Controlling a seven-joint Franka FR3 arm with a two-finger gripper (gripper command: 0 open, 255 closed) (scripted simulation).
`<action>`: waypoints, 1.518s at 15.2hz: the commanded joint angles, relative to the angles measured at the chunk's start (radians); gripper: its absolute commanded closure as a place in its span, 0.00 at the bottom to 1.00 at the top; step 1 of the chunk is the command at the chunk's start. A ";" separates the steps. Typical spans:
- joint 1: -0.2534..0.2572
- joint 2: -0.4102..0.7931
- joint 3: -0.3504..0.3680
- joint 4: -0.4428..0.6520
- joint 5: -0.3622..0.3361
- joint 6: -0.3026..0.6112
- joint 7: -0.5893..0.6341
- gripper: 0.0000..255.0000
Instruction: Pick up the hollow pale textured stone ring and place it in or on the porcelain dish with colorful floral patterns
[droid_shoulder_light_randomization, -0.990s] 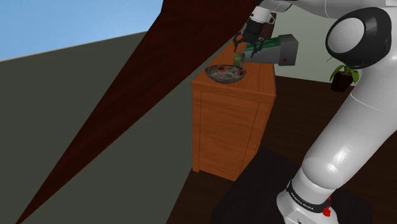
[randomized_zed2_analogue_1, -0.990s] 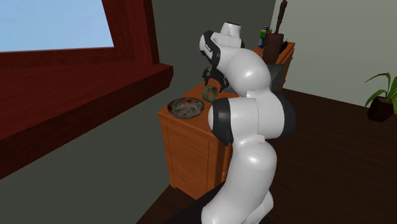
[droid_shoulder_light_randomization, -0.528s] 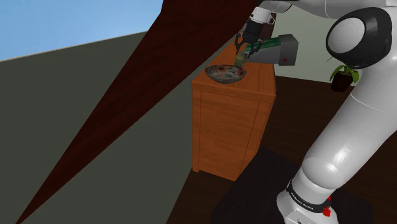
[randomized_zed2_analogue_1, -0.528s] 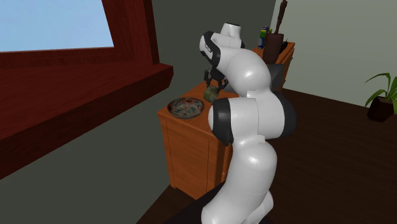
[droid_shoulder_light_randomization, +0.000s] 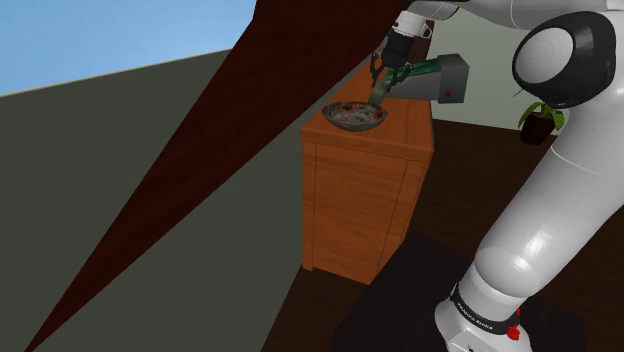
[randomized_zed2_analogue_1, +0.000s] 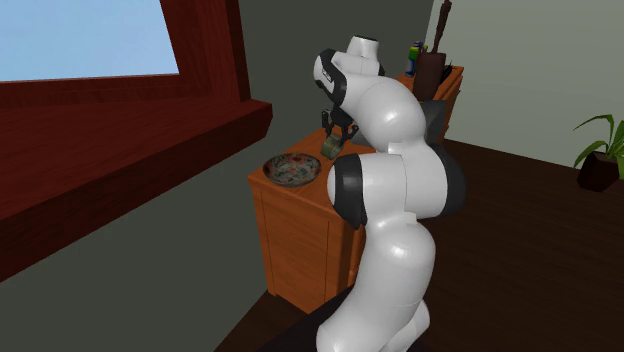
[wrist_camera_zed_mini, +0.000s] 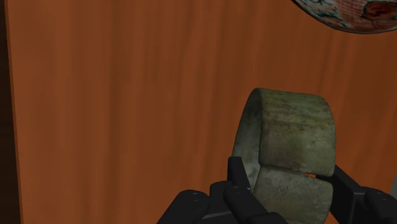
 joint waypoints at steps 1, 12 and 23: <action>0.000 0.000 0.000 0.000 0.000 0.000 0.000 1.00; -0.013 0.066 -0.014 0.227 0.029 -0.168 0.009 1.00; -0.060 0.196 -0.038 0.551 0.103 -0.378 0.010 1.00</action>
